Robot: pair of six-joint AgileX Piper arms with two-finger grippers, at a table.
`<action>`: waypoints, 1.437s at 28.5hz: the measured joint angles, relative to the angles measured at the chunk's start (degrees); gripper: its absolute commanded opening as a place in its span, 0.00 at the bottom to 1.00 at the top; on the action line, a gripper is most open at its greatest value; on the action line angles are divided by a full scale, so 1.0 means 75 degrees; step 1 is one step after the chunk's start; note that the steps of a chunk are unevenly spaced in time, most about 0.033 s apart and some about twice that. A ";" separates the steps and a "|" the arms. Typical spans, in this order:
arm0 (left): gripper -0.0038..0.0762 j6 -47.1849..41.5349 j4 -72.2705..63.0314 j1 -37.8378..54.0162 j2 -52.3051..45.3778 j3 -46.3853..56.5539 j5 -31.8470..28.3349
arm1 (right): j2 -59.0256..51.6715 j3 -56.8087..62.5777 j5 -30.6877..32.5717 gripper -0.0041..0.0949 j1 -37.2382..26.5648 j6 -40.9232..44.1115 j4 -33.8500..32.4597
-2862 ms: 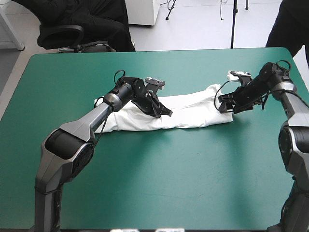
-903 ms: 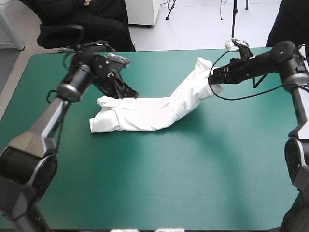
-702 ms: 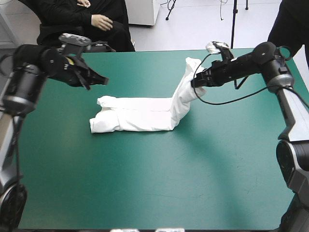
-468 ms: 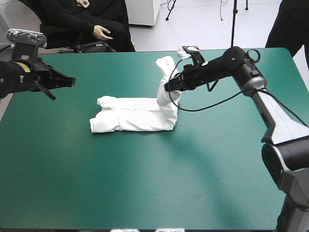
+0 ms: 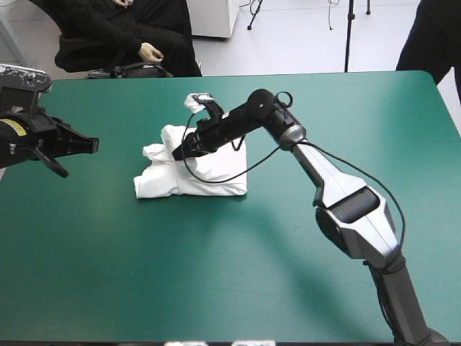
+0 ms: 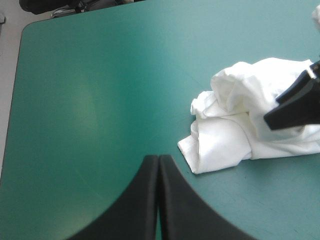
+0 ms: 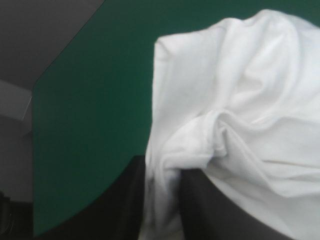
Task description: Fold the cloth
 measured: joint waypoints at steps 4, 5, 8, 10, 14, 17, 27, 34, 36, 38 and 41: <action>0.03 0.0000 0.0000 0.0000 -0.0003 0.0000 0.0000 | 0.0359 -0.0526 0.0414 0.67 0.0214 0.0050 0.0193; 0.03 0.0000 0.0019 0.0000 -0.0003 0.0000 0.0000 | 0.0367 -0.0567 0.0453 0.66 0.0224 0.0082 0.0229; 0.03 0.0000 0.0025 0.0000 -0.0003 0.0007 0.0000 | 0.0301 -0.0629 0.0479 0.65 0.0116 0.0275 0.0251; 0.03 0.0000 0.0025 0.0000 -0.0003 0.0006 0.0000 | 0.0175 -0.0629 0.0487 0.65 -0.0010 0.0425 0.0102; 0.03 0.0000 -0.0059 0.0000 -0.0009 0.0006 0.0000 | -0.0308 -0.0629 0.0517 0.65 -0.0350 0.0907 -0.0844; 0.03 0.0000 -0.0150 0.0000 -0.0058 0.0006 0.0000 | -0.0860 -0.0629 0.0552 0.63 -0.0677 0.1345 -0.1877; 0.03 -0.0026 -0.0307 0.0000 -0.0468 0.0009 0.0000 | -0.2975 0.0942 0.0601 0.55 -0.2251 0.1776 -0.3377; 0.03 -0.0234 -0.0383 0.0000 -0.0524 0.0009 0.0000 | -0.3692 0.3120 0.0604 0.55 -0.2532 0.1384 -0.3388; 0.03 -0.0255 -0.0402 0.0000 -0.0524 0.0009 -0.0019 | -0.3634 0.3524 0.0597 0.55 -0.2487 0.1125 -0.3235; 0.03 -0.0275 -0.0469 0.0000 -0.0524 0.0009 -0.0058 | -0.3327 0.3790 0.0526 0.55 -0.2395 0.0781 -0.2977; 0.03 -0.0275 -0.0500 0.0000 -0.0524 0.0009 -0.0133 | -0.2762 0.3850 0.0266 0.55 -0.2123 0.0456 -0.2632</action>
